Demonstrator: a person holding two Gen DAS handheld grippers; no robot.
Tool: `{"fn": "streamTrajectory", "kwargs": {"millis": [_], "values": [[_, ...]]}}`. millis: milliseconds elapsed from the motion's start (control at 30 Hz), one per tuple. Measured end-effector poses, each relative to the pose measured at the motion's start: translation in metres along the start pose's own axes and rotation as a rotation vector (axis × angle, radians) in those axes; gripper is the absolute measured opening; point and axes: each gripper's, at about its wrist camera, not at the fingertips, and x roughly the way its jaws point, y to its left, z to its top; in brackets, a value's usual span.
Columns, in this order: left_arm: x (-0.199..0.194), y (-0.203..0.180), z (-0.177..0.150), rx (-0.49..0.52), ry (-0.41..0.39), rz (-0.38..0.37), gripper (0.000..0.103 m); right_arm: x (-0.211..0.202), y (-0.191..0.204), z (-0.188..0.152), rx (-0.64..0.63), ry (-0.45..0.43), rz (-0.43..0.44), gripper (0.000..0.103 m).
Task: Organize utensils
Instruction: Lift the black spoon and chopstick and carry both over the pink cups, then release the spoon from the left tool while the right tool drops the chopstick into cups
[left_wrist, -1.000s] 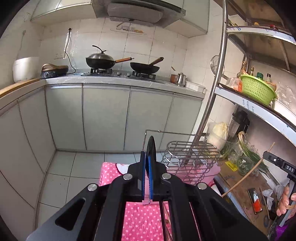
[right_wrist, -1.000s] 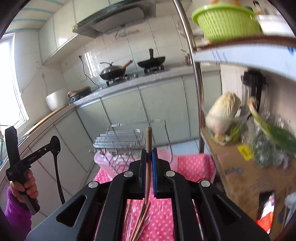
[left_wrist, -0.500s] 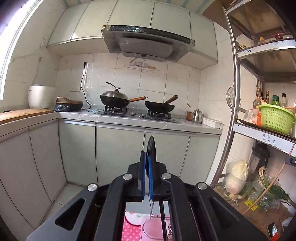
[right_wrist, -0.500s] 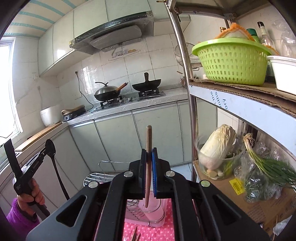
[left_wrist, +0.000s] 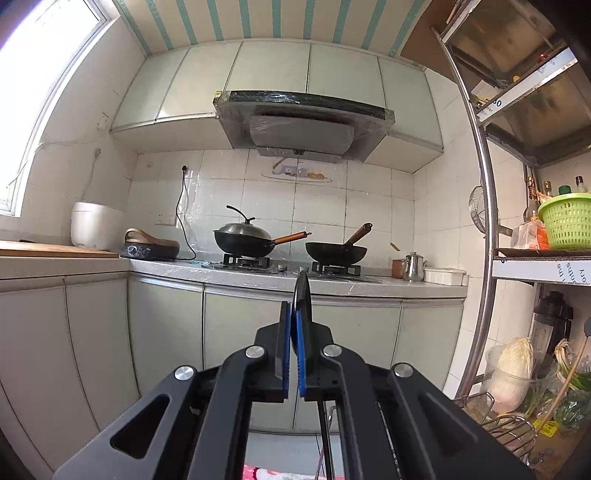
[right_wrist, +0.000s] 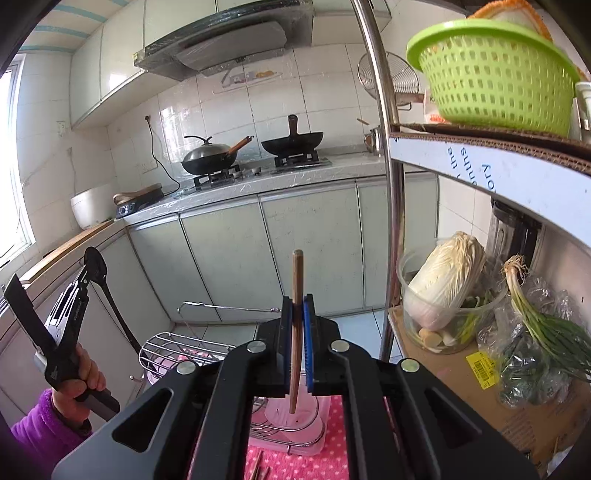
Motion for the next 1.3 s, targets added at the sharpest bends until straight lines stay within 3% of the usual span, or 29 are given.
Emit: {"fn": "streamTrajectory", "kwargs": {"millis": [233, 400, 633, 933, 1000, 1067, 1200, 1267, 1300], "values": [[-0.007, -0.015, -0.033, 0.078, -0.036, -0.002, 0.003, 0.014, 0.004, -0.013, -0.005, 0.051, 0.001, 0.006], [-0.010, -0.019, -0.054, 0.121, 0.008, -0.031, 0.003, 0.024, 0.006, -0.023, -0.012, 0.092, 0.001, 0.006], [-0.003, -0.010, -0.073, 0.089, 0.143, -0.070, 0.003, 0.037, 0.001, -0.037, 0.007, 0.147, 0.002, 0.006], [0.012, 0.007, -0.087, 0.002, 0.378, -0.158, 0.005, 0.051, -0.008, -0.047, 0.040, 0.218, 0.008, 0.006], [0.014, 0.012, -0.088, -0.024, 0.417, -0.159, 0.007, 0.051, -0.008, -0.049, 0.040, 0.217, -0.001, 0.006], [0.016, 0.017, -0.088, -0.063, 0.456, -0.162, 0.021, 0.050, -0.008, -0.049, 0.050, 0.220, 0.004, 0.006], [0.015, 0.026, -0.083, -0.131, 0.513, -0.185, 0.022, 0.050, -0.012, -0.050, 0.065, 0.242, 0.001, 0.006], [0.013, 0.030, -0.078, -0.153, 0.532, -0.193, 0.022, 0.048, -0.013, -0.050, 0.064, 0.251, -0.006, 0.013], [0.011, 0.031, -0.076, -0.160, 0.536, -0.196, 0.022, 0.046, -0.013, -0.050, 0.064, 0.251, -0.005, 0.026]]}}
